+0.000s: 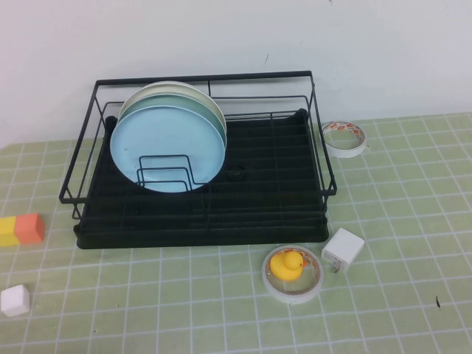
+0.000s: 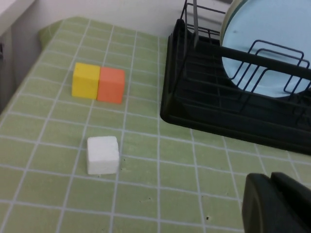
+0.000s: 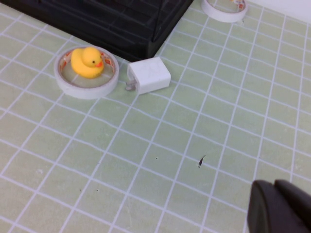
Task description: Place plate on rack
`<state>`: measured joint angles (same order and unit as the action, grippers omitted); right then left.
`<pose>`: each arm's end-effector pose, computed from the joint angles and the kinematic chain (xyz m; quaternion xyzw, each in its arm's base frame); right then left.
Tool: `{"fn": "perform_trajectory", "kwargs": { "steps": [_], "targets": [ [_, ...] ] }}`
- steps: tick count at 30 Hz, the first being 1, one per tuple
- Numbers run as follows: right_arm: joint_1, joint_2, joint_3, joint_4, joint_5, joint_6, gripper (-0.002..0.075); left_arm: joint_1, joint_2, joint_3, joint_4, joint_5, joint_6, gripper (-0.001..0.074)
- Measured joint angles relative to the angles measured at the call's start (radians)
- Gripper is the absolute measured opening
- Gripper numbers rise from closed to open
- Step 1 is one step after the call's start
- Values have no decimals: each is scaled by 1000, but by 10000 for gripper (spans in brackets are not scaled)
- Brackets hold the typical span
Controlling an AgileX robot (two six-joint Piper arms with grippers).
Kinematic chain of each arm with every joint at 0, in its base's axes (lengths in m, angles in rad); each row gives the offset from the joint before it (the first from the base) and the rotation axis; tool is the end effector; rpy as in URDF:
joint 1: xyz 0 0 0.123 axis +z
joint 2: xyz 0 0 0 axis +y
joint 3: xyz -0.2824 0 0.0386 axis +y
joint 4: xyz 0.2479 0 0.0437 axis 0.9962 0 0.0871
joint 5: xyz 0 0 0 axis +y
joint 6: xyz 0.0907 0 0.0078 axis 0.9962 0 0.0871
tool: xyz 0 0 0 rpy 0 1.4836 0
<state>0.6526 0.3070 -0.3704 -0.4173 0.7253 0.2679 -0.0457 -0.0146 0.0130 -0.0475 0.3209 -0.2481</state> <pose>0.0647 0.0186 0.2600 -0.2335 0.8301 0.0331 0.5052 0.0533 -0.0038 0.1805 -0.0922 0.7787 -0.1104 0.6107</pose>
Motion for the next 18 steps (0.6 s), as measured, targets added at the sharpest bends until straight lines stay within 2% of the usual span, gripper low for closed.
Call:
{"fn": "perform_trajectory", "kwargs": {
  "steps": [9,18],
  "targets": [
    [0,0,0,0,0,0,-2,0,0,0,2,0,131,-1],
    [0,0,0,2,0,0,-2,0,0,0,2,2,147,-1]
  ]
}}
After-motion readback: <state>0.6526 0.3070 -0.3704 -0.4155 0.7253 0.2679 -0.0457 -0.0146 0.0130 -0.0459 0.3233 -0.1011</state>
